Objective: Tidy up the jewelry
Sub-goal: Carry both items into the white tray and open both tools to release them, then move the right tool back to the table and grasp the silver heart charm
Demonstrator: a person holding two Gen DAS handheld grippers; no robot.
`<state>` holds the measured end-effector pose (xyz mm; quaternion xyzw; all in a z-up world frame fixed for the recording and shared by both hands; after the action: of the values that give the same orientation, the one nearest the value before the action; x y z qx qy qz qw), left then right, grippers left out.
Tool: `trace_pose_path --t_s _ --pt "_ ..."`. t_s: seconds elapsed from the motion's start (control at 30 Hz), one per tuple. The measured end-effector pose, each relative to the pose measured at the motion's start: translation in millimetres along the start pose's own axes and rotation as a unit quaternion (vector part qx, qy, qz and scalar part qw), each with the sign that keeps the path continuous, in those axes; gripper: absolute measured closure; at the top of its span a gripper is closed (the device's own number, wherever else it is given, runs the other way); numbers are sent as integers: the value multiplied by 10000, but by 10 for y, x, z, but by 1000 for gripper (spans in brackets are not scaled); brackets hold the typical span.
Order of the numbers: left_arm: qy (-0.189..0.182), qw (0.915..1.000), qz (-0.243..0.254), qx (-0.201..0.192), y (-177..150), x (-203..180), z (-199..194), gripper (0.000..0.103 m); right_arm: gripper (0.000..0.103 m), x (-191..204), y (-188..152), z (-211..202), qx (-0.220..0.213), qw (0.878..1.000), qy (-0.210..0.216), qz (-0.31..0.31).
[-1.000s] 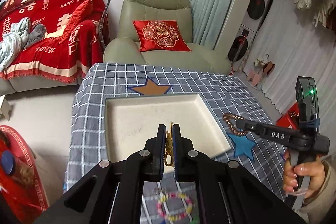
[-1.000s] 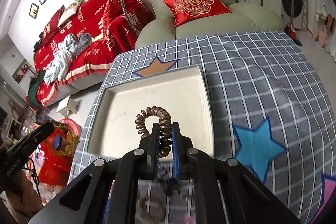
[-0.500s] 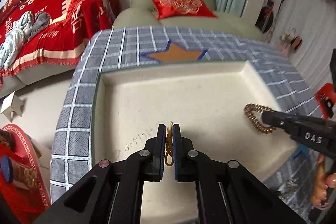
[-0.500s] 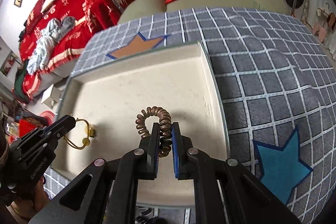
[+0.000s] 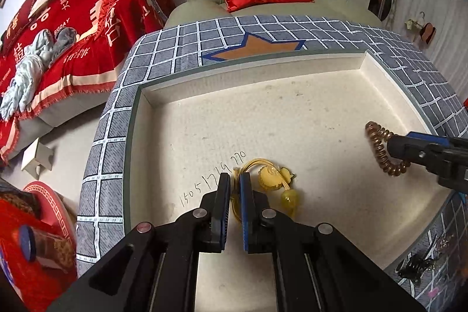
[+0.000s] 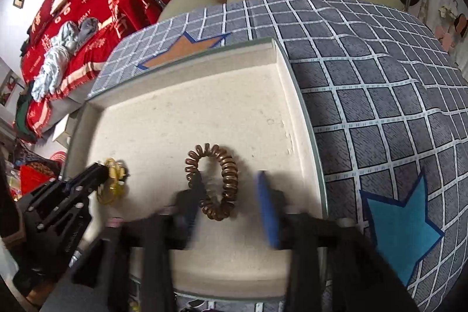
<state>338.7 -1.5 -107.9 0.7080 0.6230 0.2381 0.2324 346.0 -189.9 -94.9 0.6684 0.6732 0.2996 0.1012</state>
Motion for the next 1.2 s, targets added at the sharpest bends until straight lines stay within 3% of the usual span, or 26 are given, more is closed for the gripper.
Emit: trace_pose_path --t_s 0.13,0.2,0.57,0.6,0.63,0.67,0.7,0.93,1.0,1.1,1.2 --pt "-16 9999 -103 -54 4 42 -4 80 40 29 30 -177 -117 9996 213 120" --pt "-28 9999 -134 -85 9 54 -14 80 28 16 35 -273 -170 9989 354 266" --pt "-151 9992 -267 -249 65 71 -115 80 17 42 -52 -583 -329 9979 440 337" --pt "-159 9992 -266 -245 70 70 -118 77 17 41 -63 -598 -338 9980 414 334" --pt "-160 9992 -272 -237 70 77 -121 36 17 40 -77 -615 -344 9980 402 338" --pt "-141 9992 -298 -235 68 91 -131 6 17 39 -93 -633 -348 9980 405 351" --pt "-40 9985 -371 -394 83 123 -183 0 17 27 -108 -641 -347 9979 410 363" --pt "-42 9972 -285 -686 164 123 -499 0 11 -22 -173 -826 -539 9956 560 517" --pt "-75 9964 -186 -822 154 114 -632 0 0 -13 -197 -910 -660 9943 655 524" --pt "-119 9958 -145 -892 43 112 -802 0 0 1 -244 -1062 -880 9927 681 472" --pt "-234 9965 -79 -797 -130 74 -909 0 0 1 -334 -1149 -838 9944 539 357"
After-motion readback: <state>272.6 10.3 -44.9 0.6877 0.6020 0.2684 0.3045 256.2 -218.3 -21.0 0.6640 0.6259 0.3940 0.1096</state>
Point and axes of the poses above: each gripper's, at about its wrist camera, not at the fingertips, and z roughly the way its jaws point, x to its left, y to its top, the point moved 7 cm from there along z, roughly the way its jaws point, and after that the axes turned 5 degrees about -x, right-handed, at the moved point
